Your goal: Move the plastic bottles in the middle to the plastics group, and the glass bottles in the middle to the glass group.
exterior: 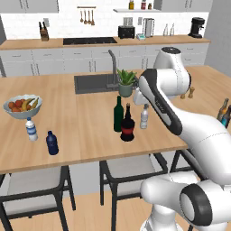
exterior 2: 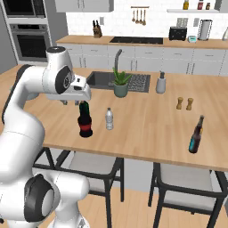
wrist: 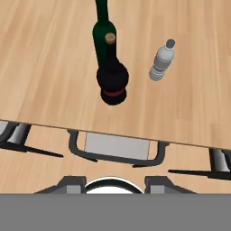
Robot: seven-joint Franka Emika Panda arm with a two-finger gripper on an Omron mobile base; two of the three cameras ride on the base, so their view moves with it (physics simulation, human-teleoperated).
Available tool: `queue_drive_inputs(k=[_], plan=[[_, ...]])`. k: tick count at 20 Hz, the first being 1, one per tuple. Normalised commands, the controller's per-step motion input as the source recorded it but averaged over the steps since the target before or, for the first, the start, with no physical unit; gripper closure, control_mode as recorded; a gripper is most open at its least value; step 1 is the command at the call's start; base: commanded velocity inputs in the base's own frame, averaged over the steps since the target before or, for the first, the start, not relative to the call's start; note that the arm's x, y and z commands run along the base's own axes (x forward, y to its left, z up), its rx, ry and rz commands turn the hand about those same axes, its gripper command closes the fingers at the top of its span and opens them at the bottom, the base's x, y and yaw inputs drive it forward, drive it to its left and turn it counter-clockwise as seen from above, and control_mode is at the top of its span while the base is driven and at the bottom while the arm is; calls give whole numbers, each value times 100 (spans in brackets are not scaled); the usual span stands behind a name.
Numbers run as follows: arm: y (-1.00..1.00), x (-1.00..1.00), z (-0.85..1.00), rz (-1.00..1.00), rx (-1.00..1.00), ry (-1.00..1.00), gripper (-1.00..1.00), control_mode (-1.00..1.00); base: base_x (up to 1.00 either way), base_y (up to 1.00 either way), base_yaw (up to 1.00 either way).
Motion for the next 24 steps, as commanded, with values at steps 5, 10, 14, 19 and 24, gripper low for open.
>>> queue_drive_inputs(k=[5, 10, 14, 19, 24], plan=[[0, 0, -1, 0, 0, 2, -100, -100, 0, 0, 0], [3, 0, -1, 0, 0, 0, -100, -100, 0, 0, 0], [4, 1, -11, 0, 0, 6, -100, -100, 0, 0, 0], [5, 31, -16, 0, 0, 0, -100, -100, 0, 0, 0], [0, 57, -40, 0, 0, -2, -100, -100, 0, 0, 0]])
